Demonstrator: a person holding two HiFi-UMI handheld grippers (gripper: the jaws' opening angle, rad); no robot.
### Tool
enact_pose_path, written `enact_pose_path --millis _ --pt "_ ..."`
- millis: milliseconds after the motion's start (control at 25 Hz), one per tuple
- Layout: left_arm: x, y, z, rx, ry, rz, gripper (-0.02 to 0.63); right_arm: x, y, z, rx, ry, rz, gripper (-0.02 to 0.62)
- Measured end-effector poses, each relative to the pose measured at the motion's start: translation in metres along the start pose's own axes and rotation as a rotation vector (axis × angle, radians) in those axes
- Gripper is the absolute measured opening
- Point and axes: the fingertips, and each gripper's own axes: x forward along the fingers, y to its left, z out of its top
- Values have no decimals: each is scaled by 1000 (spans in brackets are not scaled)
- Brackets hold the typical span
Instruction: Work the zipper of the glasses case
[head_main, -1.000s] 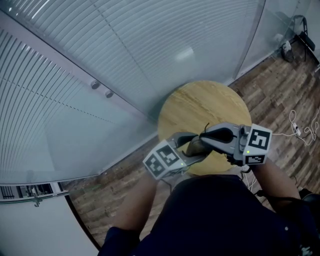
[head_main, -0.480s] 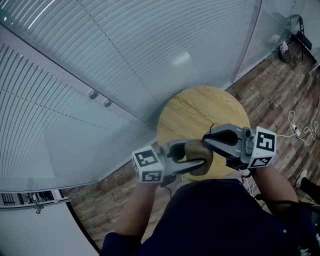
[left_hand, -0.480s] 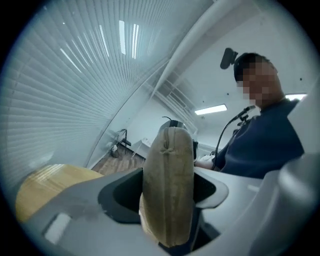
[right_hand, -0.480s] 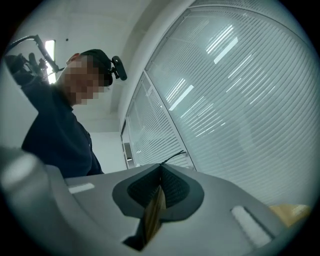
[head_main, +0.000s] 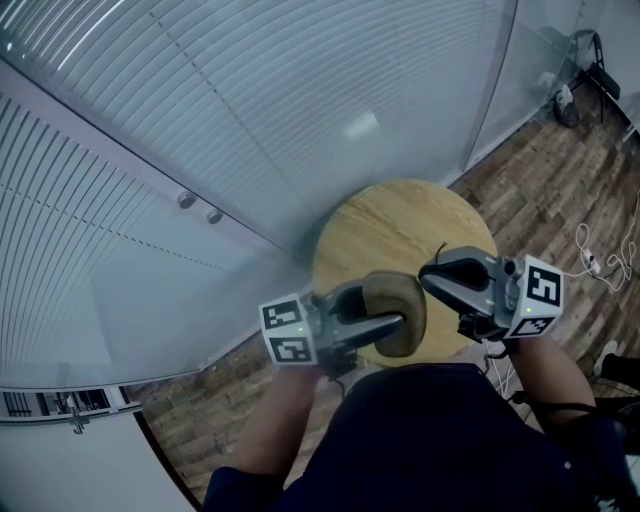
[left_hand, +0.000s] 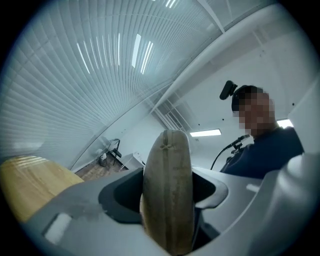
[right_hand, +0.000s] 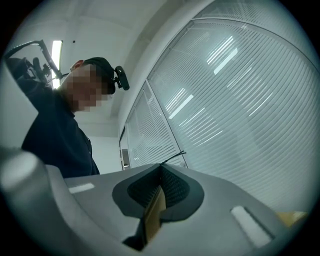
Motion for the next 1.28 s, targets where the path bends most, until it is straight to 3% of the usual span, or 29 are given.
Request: enact_pose_path --millis 480,960,1280 --pt "14 -6 40 -170 -225 -108 278 -15 1 33 -61 -106 -35 9" --pt "26 -7 52 -200 -290 -122 278 -26 3 41 -102 -130 -74 9" --pt "25 -6 68 -224 -380 -130 278 -25 7 41 -124 -124 -94 9"
